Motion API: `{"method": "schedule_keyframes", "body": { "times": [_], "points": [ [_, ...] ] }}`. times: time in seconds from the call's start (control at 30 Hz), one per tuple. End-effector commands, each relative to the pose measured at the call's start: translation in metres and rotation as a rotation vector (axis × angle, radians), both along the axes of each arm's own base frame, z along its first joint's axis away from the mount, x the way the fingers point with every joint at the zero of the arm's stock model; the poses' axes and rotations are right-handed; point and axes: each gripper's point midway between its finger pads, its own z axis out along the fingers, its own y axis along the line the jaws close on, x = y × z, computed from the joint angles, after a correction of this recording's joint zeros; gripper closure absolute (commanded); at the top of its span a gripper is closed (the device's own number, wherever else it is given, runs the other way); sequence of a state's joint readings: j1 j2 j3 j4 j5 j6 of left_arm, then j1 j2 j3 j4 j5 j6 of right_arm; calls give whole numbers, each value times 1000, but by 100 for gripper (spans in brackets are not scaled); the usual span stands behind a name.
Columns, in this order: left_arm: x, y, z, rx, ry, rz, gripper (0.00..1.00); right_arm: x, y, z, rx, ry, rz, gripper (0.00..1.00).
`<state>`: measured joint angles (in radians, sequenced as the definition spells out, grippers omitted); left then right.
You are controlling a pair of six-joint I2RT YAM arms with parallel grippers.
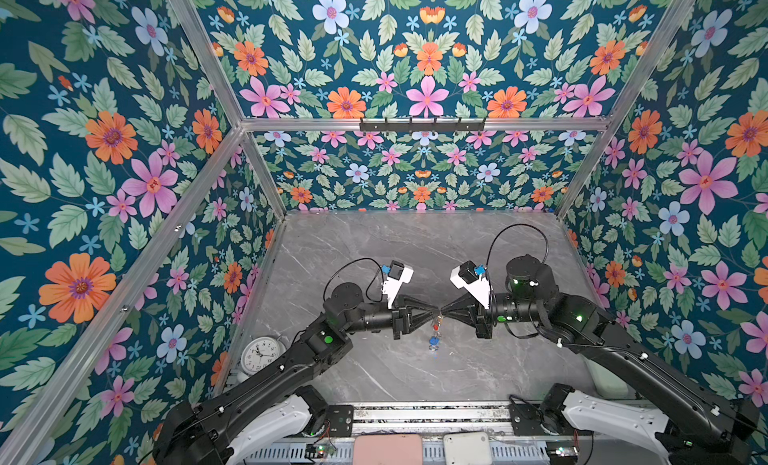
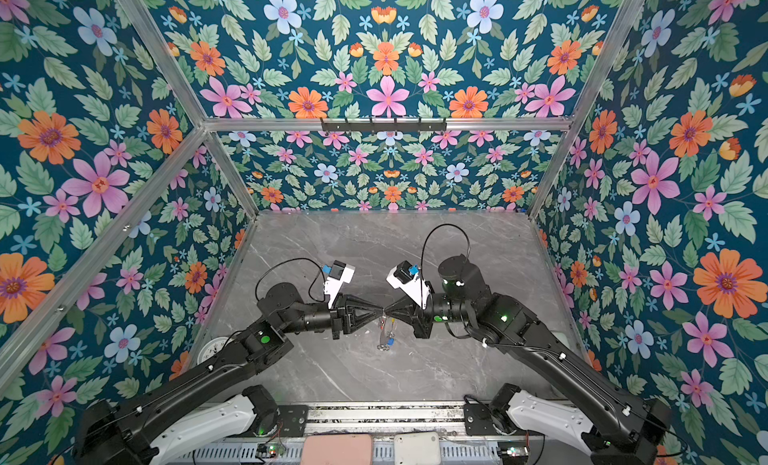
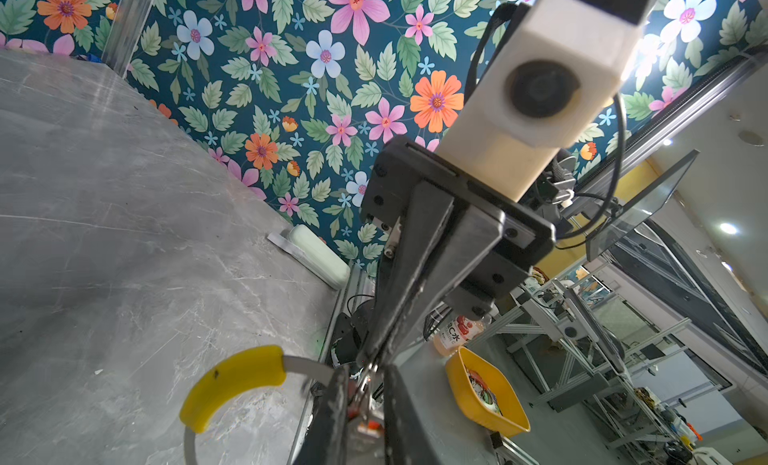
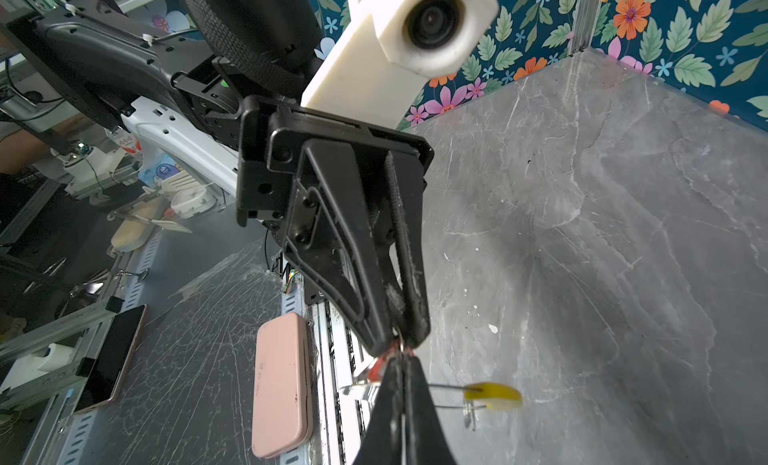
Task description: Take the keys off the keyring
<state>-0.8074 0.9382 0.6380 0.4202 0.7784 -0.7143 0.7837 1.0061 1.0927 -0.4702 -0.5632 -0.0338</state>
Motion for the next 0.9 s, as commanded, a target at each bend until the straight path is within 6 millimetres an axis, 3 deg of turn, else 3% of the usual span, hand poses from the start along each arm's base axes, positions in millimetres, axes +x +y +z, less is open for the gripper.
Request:
{"method": "schedule_keyframes", "body": {
  "times": [0.0, 0.47, 0.63, 0.87],
  "points": [
    [0, 1, 3, -2, -23, 7, 78, 5, 2, 7, 19, -45, -12, 100],
    [0, 3, 5, 6, -37, 17, 88, 8, 2, 6, 19, -45, -28, 100],
    [2, 3, 4, 14, -34, 25, 100, 8, 2, 7, 23, -49, -29, 100],
    [-1, 8, 5, 24, -41, 33, 100, 6, 1, 15, 83, -81, -28, 100]
  ]
}}
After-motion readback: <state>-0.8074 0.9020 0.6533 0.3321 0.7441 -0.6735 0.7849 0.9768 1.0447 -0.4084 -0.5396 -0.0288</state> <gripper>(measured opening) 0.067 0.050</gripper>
